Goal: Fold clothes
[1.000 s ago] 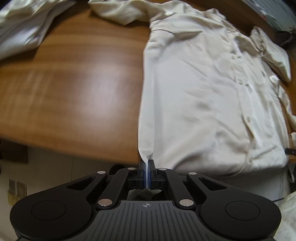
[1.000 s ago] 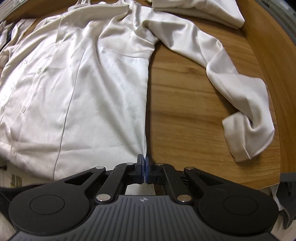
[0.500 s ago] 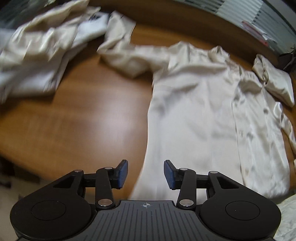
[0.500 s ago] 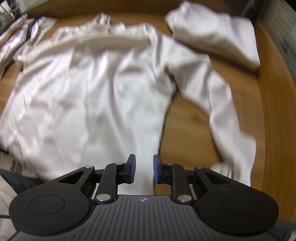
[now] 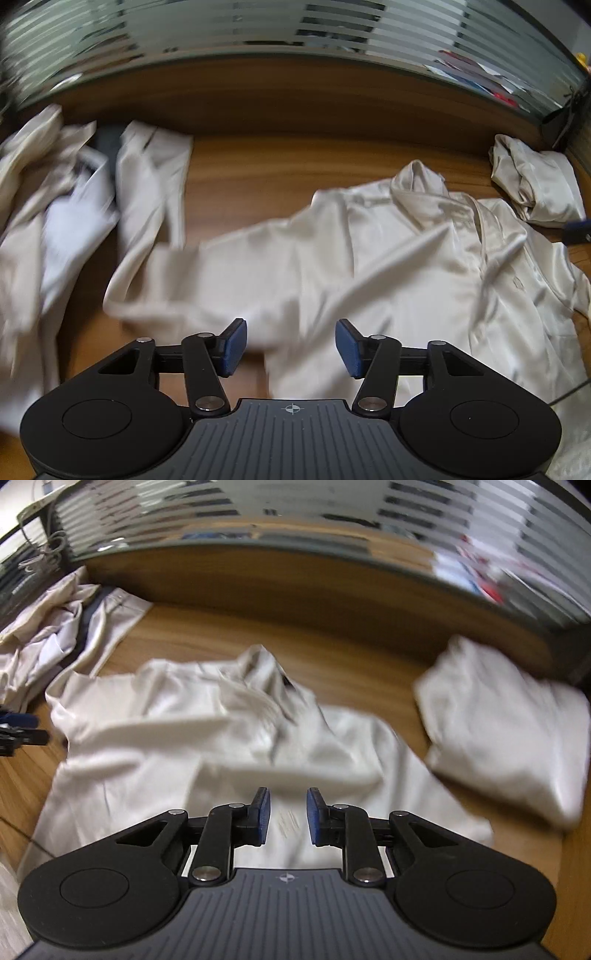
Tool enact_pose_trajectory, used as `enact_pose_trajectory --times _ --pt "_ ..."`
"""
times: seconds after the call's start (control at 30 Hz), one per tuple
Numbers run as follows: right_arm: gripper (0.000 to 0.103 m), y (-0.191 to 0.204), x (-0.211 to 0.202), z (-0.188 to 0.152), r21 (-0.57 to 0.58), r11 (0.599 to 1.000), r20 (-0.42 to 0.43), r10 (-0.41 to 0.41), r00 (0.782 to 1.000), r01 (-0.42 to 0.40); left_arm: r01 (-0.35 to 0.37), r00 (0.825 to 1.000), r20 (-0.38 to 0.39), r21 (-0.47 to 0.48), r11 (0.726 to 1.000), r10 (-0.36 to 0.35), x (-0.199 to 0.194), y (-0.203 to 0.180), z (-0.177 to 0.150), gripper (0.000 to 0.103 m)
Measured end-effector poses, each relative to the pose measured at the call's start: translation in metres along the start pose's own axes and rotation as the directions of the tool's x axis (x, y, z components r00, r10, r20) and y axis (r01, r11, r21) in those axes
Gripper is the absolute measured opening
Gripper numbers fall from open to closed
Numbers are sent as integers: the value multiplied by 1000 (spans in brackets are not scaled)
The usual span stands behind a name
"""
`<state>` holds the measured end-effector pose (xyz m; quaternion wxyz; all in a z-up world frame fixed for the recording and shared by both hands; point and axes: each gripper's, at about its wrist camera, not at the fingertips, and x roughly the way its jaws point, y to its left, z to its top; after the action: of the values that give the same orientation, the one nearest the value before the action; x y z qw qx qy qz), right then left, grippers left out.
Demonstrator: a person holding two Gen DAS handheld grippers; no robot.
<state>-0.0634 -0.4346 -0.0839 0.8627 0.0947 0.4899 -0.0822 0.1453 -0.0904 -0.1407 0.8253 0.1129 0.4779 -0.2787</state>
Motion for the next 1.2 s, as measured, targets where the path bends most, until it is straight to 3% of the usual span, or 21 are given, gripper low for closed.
enact_pose_trajectory --times 0.33,0.63,0.7,0.73,0.77,0.8,0.9,1.03,1.2 --pt "30 36 93 85 -113 990 -59 83 995 -90 45 999 -20 106 993 -43 76 -24 67 57" --pt "30 58 175 123 -195 975 -146 83 986 -111 64 997 -40 136 989 -59 116 -36 86 56" --pt "30 58 187 123 -201 972 -170 87 982 -121 74 996 -49 134 988 -68 122 -36 87 42" --pt "27 59 192 122 -206 970 -184 90 979 -128 85 995 -58 131 988 -78 125 -35 88 18" --pt "12 58 195 121 -213 968 -193 93 977 -134 96 994 -57 120 988 -89 125 -34 88 4" --pt "3 57 195 120 -211 967 -190 101 976 -142 105 994 -52 106 989 -100 125 -32 88 4" --pt "2 44 183 123 -134 976 -140 154 978 -173 89 996 -9 78 993 -88 114 -26 91 4" --pt "2 10 152 136 30 977 -12 214 977 -213 81 997 20 -17 997 -80 105 -6 100 4" --pt "2 -24 145 149 199 938 70 275 959 -283 112 994 19 -162 980 -110 110 22 111 4"
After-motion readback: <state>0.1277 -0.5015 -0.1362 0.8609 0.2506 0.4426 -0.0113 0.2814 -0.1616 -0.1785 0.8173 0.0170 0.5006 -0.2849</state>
